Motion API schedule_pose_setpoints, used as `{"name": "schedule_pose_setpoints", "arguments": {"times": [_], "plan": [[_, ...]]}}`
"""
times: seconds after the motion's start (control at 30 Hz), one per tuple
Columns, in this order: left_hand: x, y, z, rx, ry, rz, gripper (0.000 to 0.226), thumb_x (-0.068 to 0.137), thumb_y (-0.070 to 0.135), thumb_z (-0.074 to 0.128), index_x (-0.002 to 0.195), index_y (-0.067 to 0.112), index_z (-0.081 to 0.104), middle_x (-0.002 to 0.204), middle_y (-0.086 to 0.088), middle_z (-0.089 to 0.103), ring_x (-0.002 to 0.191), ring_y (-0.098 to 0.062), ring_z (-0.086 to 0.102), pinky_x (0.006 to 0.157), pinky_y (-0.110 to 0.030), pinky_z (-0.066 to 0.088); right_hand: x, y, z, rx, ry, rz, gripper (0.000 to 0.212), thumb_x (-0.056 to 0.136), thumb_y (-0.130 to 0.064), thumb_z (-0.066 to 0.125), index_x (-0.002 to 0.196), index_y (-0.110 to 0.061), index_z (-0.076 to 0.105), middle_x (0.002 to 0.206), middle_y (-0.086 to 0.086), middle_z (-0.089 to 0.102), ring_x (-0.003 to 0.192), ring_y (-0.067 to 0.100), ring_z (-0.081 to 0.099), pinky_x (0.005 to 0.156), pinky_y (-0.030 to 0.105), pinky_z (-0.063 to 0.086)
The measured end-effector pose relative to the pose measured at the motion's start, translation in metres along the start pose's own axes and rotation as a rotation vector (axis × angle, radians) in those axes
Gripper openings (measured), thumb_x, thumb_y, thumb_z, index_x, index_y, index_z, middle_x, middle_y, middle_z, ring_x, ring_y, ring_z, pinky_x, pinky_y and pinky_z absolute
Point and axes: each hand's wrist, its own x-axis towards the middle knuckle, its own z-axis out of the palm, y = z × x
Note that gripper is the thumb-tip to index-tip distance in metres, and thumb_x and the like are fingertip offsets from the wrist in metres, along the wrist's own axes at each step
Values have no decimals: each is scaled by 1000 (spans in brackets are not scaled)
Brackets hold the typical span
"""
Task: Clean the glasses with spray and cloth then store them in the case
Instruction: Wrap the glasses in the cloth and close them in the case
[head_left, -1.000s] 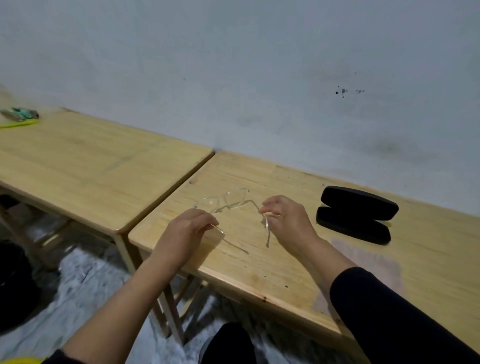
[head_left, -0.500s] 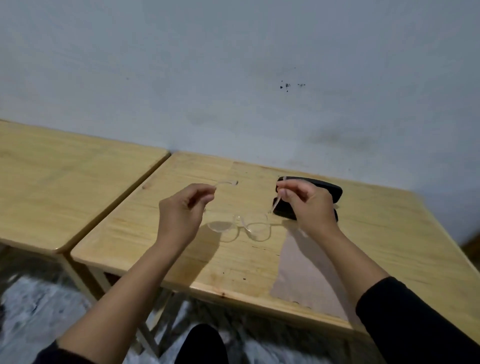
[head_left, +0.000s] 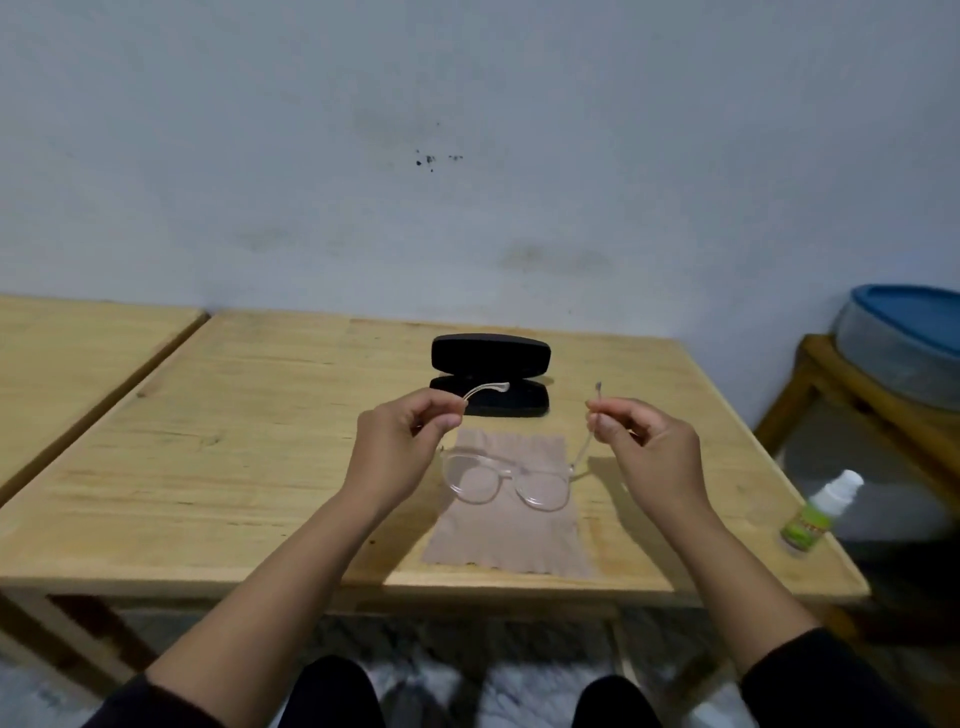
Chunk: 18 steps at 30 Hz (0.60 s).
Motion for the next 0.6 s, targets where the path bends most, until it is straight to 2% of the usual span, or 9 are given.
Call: {"name": "schedule_pose_setpoints", "arguments": {"times": [0.17,0.43,0.6], "plan": [[-4,2,2,37,-35,10,16,82,11,67,91,24,72,83,17,69,82,10,62,73,-3,45,-9,2,-4,-19,3,18,20,84,-8,65,92,-26,71,90,-14,70,82,1,67,72,10,52],[-10,-4,4,49,-51,-28,18,83,12,66,89,28,70,86,18,70,82,6,63,75,-8,47,-17,5,-3,-47,-20,5,20,84,-9,65,92,-26,71,92,-13,70,91,5,66,76,11,51],[-13,-4,5,57,-45,-20,17,83,14,66,92,28,70,87,18,69,83,8,62,73,-4,45,-17,5,-3,-50,-32,0,18,84,-10,65,95,-24,71,93,-13,69,93,5,65,74,7,49]]}}
